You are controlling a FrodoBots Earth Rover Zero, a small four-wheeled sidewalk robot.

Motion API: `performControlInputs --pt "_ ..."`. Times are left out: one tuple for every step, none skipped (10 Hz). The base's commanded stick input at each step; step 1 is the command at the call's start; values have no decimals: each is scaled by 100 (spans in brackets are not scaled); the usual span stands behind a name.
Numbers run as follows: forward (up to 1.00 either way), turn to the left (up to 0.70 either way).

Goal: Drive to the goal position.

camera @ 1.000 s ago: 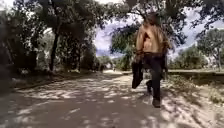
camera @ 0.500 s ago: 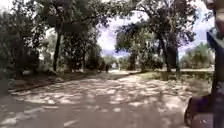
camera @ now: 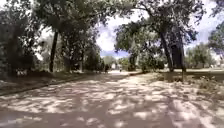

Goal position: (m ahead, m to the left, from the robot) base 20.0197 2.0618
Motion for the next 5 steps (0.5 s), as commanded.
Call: performControlInputs --pt "85 0" --pt "85 0" --pt "85 0" --pt "85 0" --pt "85 0"
